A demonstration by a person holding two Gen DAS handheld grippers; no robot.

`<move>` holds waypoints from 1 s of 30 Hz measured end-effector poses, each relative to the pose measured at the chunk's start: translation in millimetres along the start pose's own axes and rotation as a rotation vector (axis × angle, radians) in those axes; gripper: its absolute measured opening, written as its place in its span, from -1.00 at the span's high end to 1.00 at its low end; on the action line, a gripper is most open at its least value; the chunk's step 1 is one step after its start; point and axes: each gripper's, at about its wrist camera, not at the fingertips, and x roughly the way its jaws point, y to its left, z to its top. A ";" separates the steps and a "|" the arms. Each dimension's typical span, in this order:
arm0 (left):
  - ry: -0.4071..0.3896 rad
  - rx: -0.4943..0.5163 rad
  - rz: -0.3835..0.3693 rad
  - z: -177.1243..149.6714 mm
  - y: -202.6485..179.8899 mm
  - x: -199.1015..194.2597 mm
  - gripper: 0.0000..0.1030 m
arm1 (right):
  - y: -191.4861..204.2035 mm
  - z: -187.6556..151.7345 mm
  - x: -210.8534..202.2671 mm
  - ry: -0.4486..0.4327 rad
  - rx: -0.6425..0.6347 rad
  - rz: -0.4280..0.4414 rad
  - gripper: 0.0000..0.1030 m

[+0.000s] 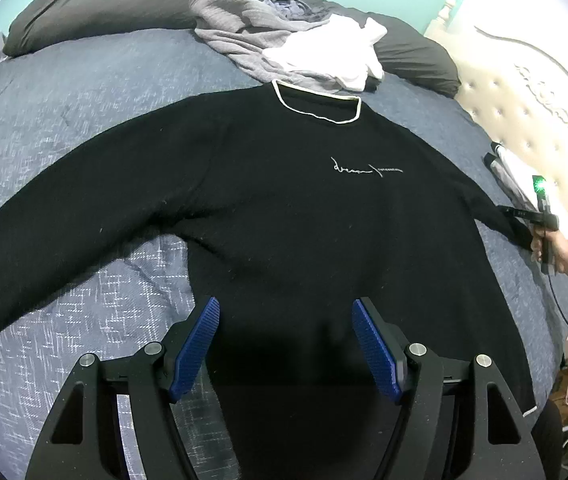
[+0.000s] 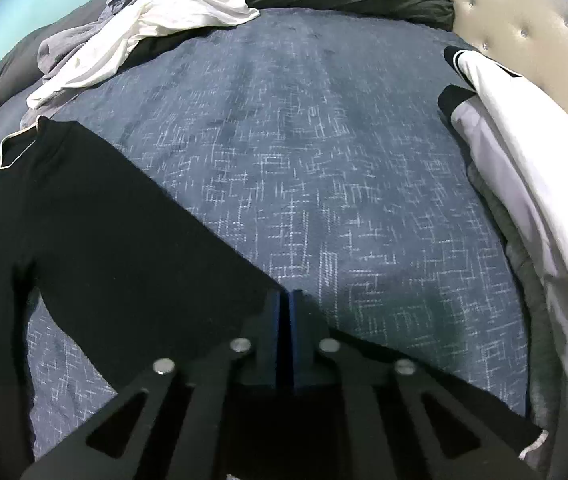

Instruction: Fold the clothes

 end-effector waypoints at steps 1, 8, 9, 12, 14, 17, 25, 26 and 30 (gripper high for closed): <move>0.000 0.001 0.000 0.3 -0.4 0.0 -0.42 | -0.5 0.7 -2.3 -0.019 0.001 -0.013 0.96; 0.001 -0.012 -0.001 -1.0 3.5 -0.3 -0.42 | -2.3 5.3 -6.5 -0.060 0.031 -0.097 0.97; 0.001 -0.017 0.000 -1.3 5.2 -0.6 -0.42 | -1.5 5.2 -4.2 -0.050 0.035 -0.101 0.97; 0.003 -0.036 0.001 -2.0 11.8 -2.5 -0.42 | -3.6 4.5 -4.2 -0.045 0.059 -0.127 0.96; 0.004 -0.052 -0.004 -3.0 16.9 -5.3 -0.42 | -8.9 3.6 -11.2 -0.062 0.107 -0.164 0.89; -0.001 -0.069 -0.007 -5.2 21.2 -14.0 -0.42 | -14.7 -0.6 -29.5 -0.089 0.163 -0.139 0.88; 0.015 -0.072 -0.016 -11.4 20.7 -56.9 -0.42 | 56.9 -43.9 -82.4 0.021 0.125 0.174 0.50; 0.023 -0.072 -0.016 -13.3 20.4 -63.1 -0.42 | 67.3 -53.2 -91.4 0.037 0.107 0.203 0.50; 0.077 -0.076 -0.024 -28.1 18.2 -84.7 -0.42 | 99.6 -89.0 -120.8 0.098 0.075 0.302 0.45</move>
